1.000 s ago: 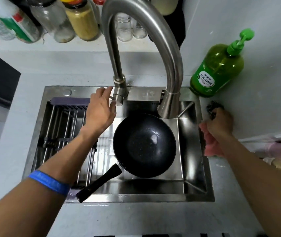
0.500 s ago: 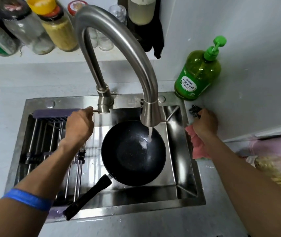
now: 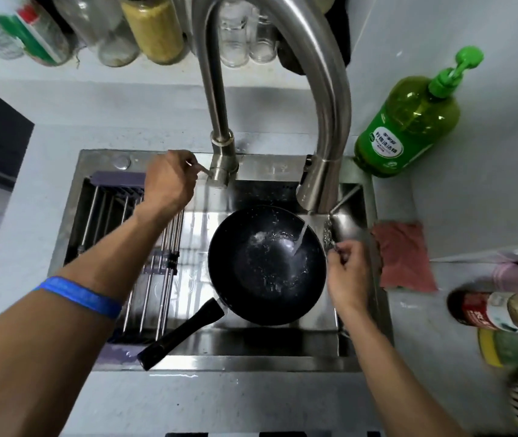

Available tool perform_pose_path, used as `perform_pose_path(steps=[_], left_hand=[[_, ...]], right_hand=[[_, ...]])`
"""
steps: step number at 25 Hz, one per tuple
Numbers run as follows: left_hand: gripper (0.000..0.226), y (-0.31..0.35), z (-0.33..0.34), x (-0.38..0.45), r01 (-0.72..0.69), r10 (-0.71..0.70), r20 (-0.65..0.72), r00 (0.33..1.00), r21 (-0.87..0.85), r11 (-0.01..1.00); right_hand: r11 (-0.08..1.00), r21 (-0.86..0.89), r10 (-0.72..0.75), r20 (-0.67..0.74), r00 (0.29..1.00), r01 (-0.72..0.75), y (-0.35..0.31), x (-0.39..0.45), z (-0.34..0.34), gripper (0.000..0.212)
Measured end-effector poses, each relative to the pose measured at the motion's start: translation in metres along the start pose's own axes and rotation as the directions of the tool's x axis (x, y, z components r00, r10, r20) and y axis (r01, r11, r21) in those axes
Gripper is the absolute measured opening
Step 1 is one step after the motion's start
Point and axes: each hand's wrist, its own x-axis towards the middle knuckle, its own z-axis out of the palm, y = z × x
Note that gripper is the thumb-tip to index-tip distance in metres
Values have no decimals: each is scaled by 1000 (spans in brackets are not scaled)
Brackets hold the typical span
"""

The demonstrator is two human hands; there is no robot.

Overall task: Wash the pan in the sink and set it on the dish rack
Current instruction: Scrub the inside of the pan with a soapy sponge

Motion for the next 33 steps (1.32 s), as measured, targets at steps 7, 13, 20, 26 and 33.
perform_pose_path(steps=[7, 13, 20, 26, 33], left_hand=[[50, -60, 71, -178, 118, -350, 459, 816, 461, 880], [32, -94, 114, -184, -13, -383, 484, 787, 633, 774], [29, -107, 121, -173, 47, -393, 438, 809, 619, 784], [30, -104, 120, -172, 59, -452, 455, 767, 652, 756], [29, -103, 122, -172, 73, -465, 439, 769, 662, 746]], right_hand=[[849, -500, 86, 453, 887, 173, 57, -71, 129, 37], [731, -534, 152, 734, 661, 424, 75, 8, 148, 62], [863, -364, 61, 764, 643, 351, 89, 24, 170, 57], [783, -299, 13, 884, 467, 546, 76, 7, 195, 65], [790, -330, 86, 894, 440, 517, 84, 0, 171, 60]])
